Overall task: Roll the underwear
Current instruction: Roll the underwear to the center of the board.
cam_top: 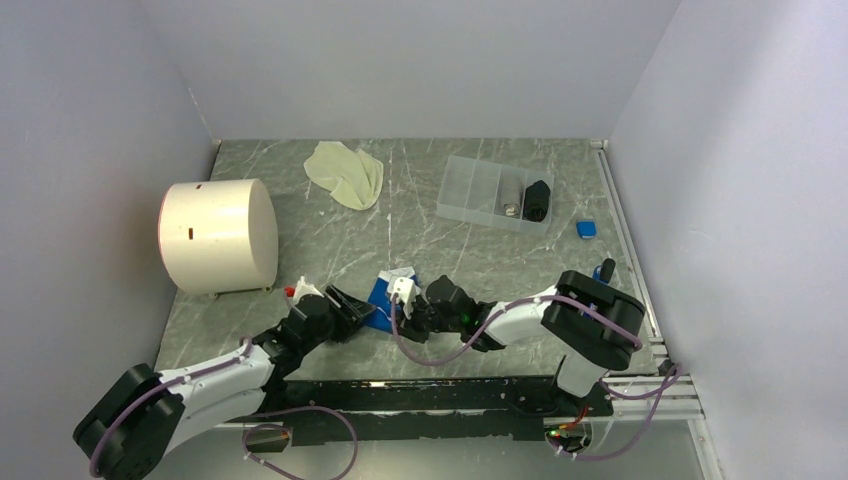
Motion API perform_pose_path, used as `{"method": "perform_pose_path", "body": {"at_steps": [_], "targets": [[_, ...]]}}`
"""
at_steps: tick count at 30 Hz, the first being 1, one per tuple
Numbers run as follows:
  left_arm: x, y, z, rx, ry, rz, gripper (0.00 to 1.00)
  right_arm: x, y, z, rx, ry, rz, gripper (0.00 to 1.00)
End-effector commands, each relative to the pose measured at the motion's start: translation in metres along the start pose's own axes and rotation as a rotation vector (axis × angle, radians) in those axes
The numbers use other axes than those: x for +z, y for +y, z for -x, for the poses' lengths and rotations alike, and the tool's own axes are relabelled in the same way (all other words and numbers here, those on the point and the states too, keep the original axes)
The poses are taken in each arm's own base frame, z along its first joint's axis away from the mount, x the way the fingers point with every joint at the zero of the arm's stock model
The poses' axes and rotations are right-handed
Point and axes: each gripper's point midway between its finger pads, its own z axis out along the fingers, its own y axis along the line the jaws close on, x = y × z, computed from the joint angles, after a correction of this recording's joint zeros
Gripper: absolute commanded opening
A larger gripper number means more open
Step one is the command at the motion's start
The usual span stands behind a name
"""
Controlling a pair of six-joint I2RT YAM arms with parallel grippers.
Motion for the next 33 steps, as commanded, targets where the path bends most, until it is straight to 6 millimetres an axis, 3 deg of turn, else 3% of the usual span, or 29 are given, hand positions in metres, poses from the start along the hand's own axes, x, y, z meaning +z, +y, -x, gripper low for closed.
{"method": "perform_pose_path", "body": {"at_steps": [1, 4, 7, 10, 13, 14, 15, 16, 22, 26, 33], "targets": [[0.002, 0.024, 0.005, 0.044, -0.034, 0.104, 0.60, -0.007, 0.010, -0.024, -0.016, 0.081, 0.036, 0.18], [0.005, 0.030, 0.003, 0.037, -0.025, 0.124, 0.53, -0.008, 0.011, -0.022, -0.026, 0.069, 0.032, 0.18], [0.007, 0.034, -0.001, 0.058, -0.003, 0.144, 0.34, -0.010, 0.016, -0.020, -0.095, 0.058, 0.038, 0.21], [0.009, 0.020, -0.005, 0.119, 0.034, 0.115, 0.16, -0.013, 0.016, -0.016, -0.207, 0.068, 0.007, 0.26], [0.010, 0.007, -0.007, 0.188, 0.068, 0.106, 0.08, -0.022, 0.014, 0.000, -0.310, 0.090, -0.034, 0.28], [0.010, 0.001, -0.007, 0.203, 0.076, 0.094, 0.06, -0.026, 0.016, 0.011, -0.321, 0.055, -0.035, 0.35], [0.010, -0.003, -0.009, 0.214, 0.087, 0.080, 0.05, -0.027, 0.019, 0.015, -0.341, 0.036, -0.026, 0.56], [0.010, -0.007, -0.010, 0.221, 0.095, 0.070, 0.05, -0.029, 0.021, 0.020, -0.371, 0.028, -0.030, 0.64], [0.010, -0.012, -0.016, 0.250, 0.142, 0.069, 0.05, -0.035, 0.009, 0.026, -0.498, 0.069, -0.123, 0.66], [0.009, -0.011, -0.021, 0.248, 0.170, 0.073, 0.05, -0.030, 0.014, 0.043, -0.556, 0.006, -0.143, 0.62], [0.010, -0.005, -0.025, 0.258, 0.201, 0.111, 0.05, -0.014, 0.021, 0.056, -0.578, -0.030, -0.132, 0.60]]}}
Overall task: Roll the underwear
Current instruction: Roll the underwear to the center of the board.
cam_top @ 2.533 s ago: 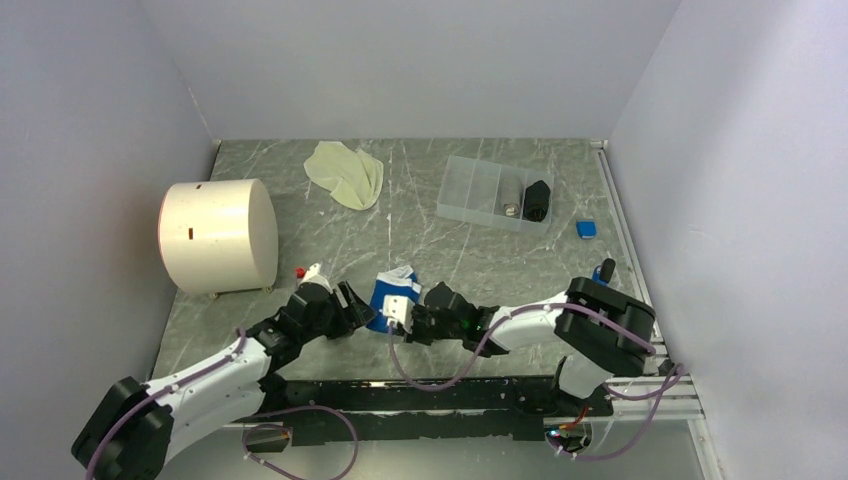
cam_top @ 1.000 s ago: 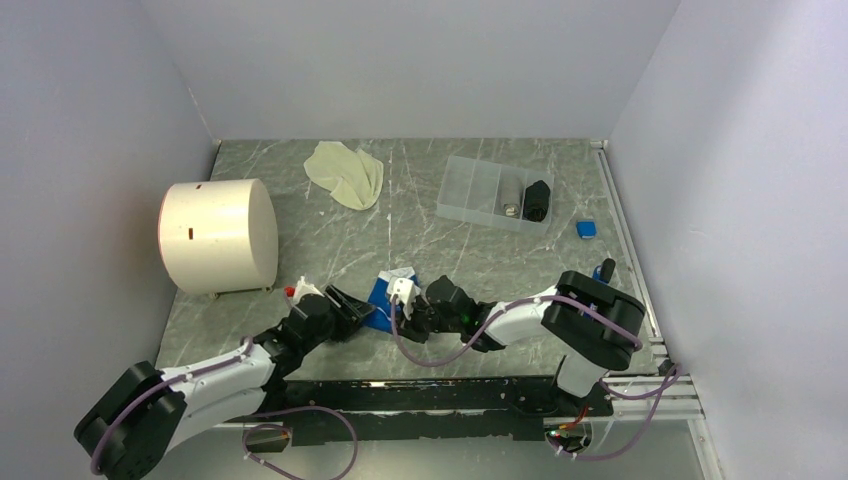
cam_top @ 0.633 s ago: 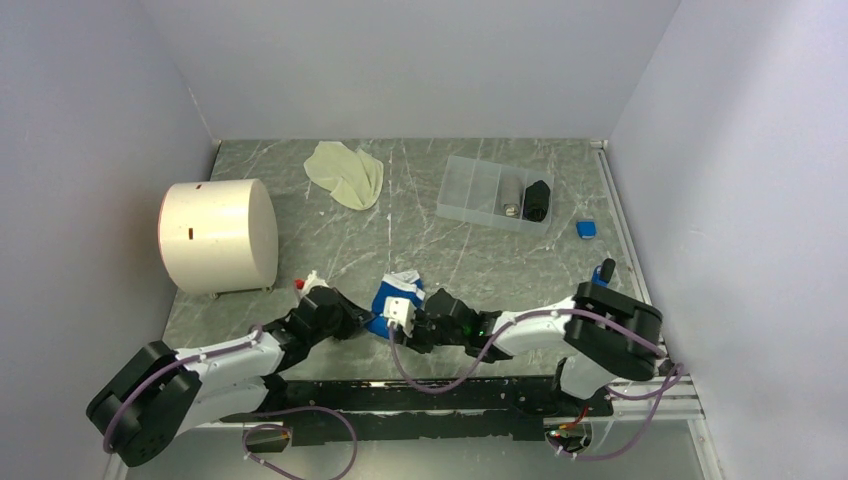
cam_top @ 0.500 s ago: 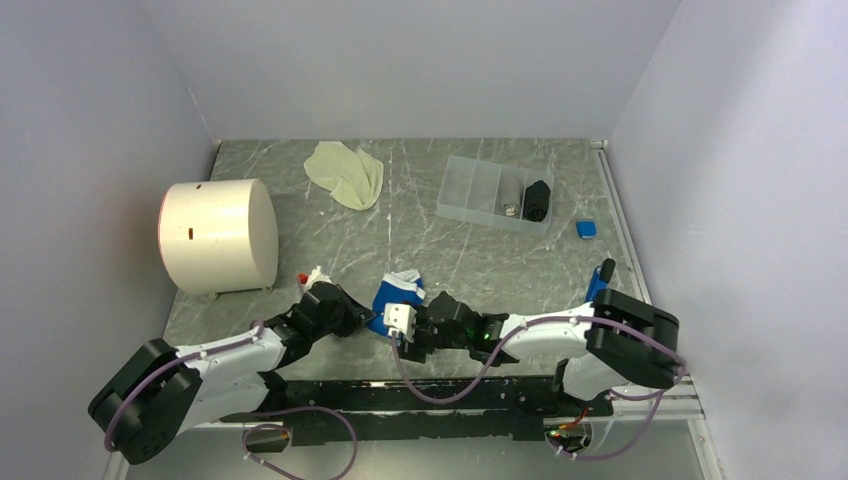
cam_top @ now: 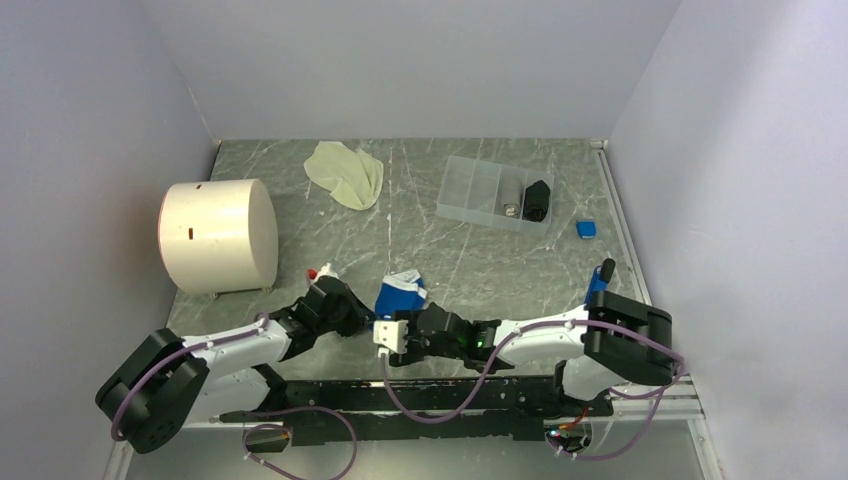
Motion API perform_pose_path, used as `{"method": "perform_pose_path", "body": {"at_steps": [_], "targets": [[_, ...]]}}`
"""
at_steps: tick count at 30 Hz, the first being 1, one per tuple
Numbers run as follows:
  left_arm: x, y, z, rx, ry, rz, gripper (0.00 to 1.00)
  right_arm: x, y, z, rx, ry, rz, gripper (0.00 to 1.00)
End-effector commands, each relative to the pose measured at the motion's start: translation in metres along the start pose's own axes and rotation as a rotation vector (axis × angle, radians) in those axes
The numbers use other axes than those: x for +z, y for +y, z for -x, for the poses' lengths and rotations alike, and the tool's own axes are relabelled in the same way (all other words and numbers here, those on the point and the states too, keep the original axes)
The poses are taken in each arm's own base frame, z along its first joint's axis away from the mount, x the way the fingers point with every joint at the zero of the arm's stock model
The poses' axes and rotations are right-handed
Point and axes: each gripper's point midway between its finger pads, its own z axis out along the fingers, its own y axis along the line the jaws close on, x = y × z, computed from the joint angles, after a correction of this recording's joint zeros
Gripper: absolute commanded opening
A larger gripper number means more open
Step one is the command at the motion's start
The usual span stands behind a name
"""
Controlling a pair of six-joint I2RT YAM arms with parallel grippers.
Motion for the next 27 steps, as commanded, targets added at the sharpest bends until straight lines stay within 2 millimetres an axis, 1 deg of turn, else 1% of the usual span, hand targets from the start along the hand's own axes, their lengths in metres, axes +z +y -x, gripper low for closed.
{"method": "perform_pose_path", "body": {"at_steps": [1, 6, 10, 13, 15, 19, 21, 24, 27], "targets": [[-0.001, -0.005, -0.004, 0.025, 0.037, -0.008, 0.05, 0.011, -0.014, 0.036, -0.026, -0.107, -0.039, 0.60], [-0.002, -0.008, -0.004, 0.033, 0.044, -0.005, 0.05, 0.024, -0.008, 0.023, -0.027, -0.061, -0.031, 0.60], [-0.003, -0.006, -0.002, 0.031, 0.029, 0.003, 0.05, 0.025, -0.008, 0.017, -0.021, -0.062, -0.050, 0.58], [-0.005, -0.005, -0.001, 0.037, 0.024, 0.009, 0.05, 0.028, -0.006, 0.010, -0.018, -0.057, -0.054, 0.55], [-0.004, -0.006, -0.001, 0.036, 0.025, 0.005, 0.05, 0.031, -0.003, 0.006, 0.002, -0.047, -0.048, 0.52], [-0.003, -0.006, -0.003, 0.035, 0.034, 0.007, 0.05, 0.036, 0.003, -0.001, 0.028, -0.028, -0.037, 0.42], [-0.003, -0.007, -0.002, 0.037, 0.035, 0.006, 0.05, 0.036, 0.004, -0.004, 0.038, -0.028, -0.041, 0.36], [-0.004, -0.006, -0.001, 0.036, 0.027, 0.008, 0.05, 0.034, 0.007, -0.009, 0.054, -0.021, -0.038, 0.34], [-0.004, -0.007, 0.000, 0.036, 0.024, 0.006, 0.05, 0.033, 0.008, -0.015, 0.080, -0.004, -0.048, 0.29]]}}
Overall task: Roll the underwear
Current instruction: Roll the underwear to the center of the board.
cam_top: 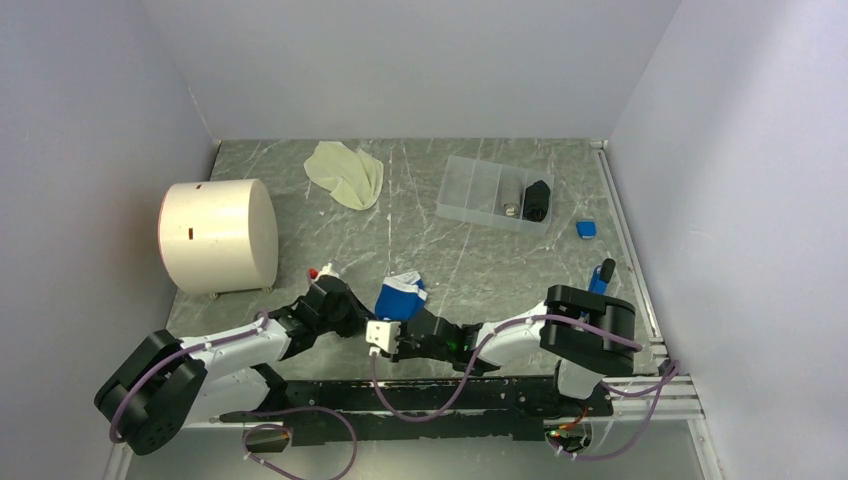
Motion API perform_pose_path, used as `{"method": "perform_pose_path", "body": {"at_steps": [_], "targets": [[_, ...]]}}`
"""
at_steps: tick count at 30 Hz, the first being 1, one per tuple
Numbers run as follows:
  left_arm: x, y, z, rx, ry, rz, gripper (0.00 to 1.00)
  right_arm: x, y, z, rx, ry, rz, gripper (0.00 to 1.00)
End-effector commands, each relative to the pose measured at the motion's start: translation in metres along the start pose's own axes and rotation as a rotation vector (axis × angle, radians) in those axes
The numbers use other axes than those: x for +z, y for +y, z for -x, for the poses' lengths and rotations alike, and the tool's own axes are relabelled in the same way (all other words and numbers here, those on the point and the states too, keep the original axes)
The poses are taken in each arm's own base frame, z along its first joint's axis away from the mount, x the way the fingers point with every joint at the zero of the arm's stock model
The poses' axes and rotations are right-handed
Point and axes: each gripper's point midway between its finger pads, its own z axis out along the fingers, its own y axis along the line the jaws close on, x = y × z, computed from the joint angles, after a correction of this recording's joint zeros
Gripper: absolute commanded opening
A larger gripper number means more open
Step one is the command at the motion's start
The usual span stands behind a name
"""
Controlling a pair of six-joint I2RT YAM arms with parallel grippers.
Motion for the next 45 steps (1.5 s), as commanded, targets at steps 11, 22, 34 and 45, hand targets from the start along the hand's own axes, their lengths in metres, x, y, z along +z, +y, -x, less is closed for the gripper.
{"method": "perform_pose_path", "body": {"at_steps": [11, 22, 34, 45], "targets": [[0.000, -0.010, 0.001, 0.023, 0.016, -0.011, 0.05, -0.005, -0.001, -0.006, 0.030, -0.004, -0.031, 0.33], [-0.013, -0.003, 0.012, -0.034, -0.038, -0.011, 0.50, -0.013, 0.018, 0.016, 0.450, -0.154, 0.269, 0.02], [-0.027, -0.014, 0.025, -0.019, -0.107, -0.125, 0.62, -0.005, 0.020, -0.009, 1.037, -0.057, 0.423, 0.04], [-0.026, -0.017, 0.017, 0.035, -0.082, -0.183, 0.57, -0.006, -0.001, -0.039, 1.311, -0.054, 0.282, 0.11]]}}
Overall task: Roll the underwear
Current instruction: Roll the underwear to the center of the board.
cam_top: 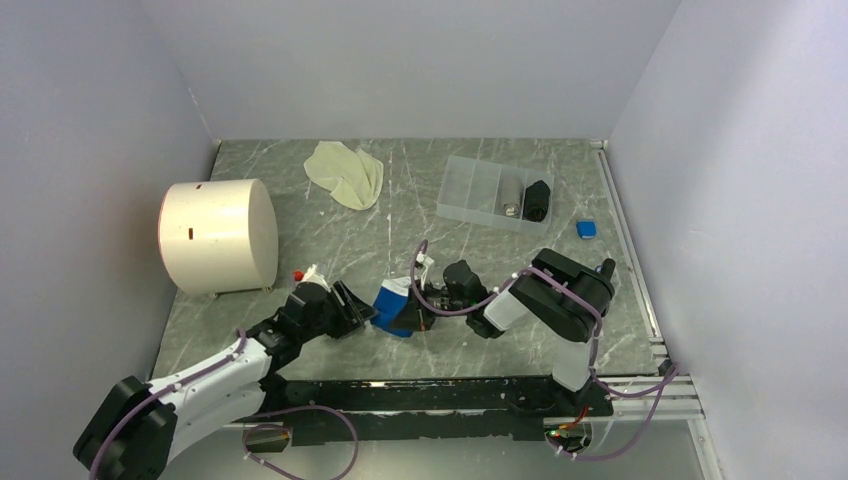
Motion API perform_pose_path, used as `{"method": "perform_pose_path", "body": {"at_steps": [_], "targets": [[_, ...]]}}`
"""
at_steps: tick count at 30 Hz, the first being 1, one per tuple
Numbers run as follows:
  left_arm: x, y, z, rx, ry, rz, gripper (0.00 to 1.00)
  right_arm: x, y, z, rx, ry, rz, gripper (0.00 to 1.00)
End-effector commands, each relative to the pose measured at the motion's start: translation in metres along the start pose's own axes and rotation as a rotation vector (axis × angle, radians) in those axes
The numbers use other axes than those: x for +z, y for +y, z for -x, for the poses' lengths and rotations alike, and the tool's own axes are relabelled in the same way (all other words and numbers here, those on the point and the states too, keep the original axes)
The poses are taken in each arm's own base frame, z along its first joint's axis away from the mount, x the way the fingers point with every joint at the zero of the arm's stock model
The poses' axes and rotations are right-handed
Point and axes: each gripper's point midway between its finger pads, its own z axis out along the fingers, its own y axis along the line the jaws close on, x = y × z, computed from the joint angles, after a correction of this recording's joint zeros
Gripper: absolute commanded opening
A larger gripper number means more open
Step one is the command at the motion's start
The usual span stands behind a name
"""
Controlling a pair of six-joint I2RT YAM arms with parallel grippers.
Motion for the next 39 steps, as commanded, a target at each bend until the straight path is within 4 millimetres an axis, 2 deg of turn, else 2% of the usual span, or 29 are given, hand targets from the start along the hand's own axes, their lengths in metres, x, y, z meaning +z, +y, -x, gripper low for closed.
{"method": "perform_pose_path", "body": {"at_steps": [1, 10, 17, 23, 28, 34, 36, 39], "targets": [[0.002, -0.014, 0.001, 0.042, 0.005, -0.073, 0.57, -0.010, -0.023, -0.030, 0.167, 0.030, -0.109, 0.11], [0.006, -0.020, -0.005, 0.111, 0.042, -0.121, 0.60, -0.007, -0.033, -0.038, 0.220, 0.043, -0.137, 0.14], [0.020, 0.000, -0.017, 0.115, 0.116, -0.028, 0.50, -0.008, -0.037, -0.033, 0.229, 0.033, -0.168, 0.21], [0.027, 0.022, -0.020, 0.116, 0.148, 0.103, 0.45, -0.009, -0.031, -0.024, 0.199, 0.034, -0.166, 0.38], [0.027, 0.034, -0.016, 0.141, 0.145, 0.187, 0.41, -0.019, -0.023, -0.007, 0.114, 0.023, -0.198, 0.47], [0.030, 0.033, -0.019, 0.146, 0.166, 0.192, 0.41, -0.041, -0.030, 0.013, -0.038, 0.030, -0.338, 0.57], [0.032, 0.033, -0.020, 0.148, 0.176, 0.191, 0.40, -0.051, -0.028, 0.027, -0.098, 0.011, -0.385, 0.58], [0.033, 0.030, -0.021, 0.151, 0.185, 0.179, 0.39, -0.071, -0.022, 0.063, -0.215, -0.080, -0.473, 0.60]]}}
